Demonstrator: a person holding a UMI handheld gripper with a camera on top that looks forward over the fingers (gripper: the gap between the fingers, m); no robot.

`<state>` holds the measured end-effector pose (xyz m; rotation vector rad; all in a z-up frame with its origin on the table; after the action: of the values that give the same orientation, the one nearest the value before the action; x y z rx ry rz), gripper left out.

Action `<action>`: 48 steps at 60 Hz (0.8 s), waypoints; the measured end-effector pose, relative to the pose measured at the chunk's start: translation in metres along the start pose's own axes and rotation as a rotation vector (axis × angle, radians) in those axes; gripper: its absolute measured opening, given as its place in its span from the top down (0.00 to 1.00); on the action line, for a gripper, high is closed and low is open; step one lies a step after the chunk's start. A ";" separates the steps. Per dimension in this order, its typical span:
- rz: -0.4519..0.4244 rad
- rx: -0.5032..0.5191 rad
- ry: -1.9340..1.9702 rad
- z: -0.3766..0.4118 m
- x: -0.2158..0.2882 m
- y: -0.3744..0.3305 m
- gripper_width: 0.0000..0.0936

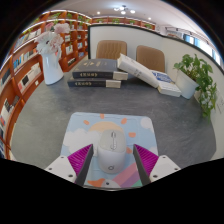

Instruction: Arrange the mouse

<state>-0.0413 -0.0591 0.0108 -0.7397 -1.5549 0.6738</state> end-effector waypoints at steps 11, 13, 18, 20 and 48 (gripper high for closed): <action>-0.061 -0.008 -0.028 0.001 0.032 -0.062 0.14; -0.079 -0.017 -0.019 0.001 0.040 -0.077 0.13; -0.141 -0.030 0.020 0.000 0.061 -0.119 0.13; -0.169 -0.030 0.037 0.001 0.069 -0.135 0.13; -0.327 -0.011 0.098 0.039 0.081 -0.264 0.14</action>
<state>-0.1061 -0.1617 0.2614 -0.5029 -1.5447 0.3817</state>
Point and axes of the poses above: the point between the fingertips, and its own axes, seen from behind it with the camera up: z to the left, x up, y forward, the way the camera looks, the point moved 2 cm from there along -y, backward, against the way the camera looks, and after that the axes turned 4 degrees about -x, right-handed, at the moved point
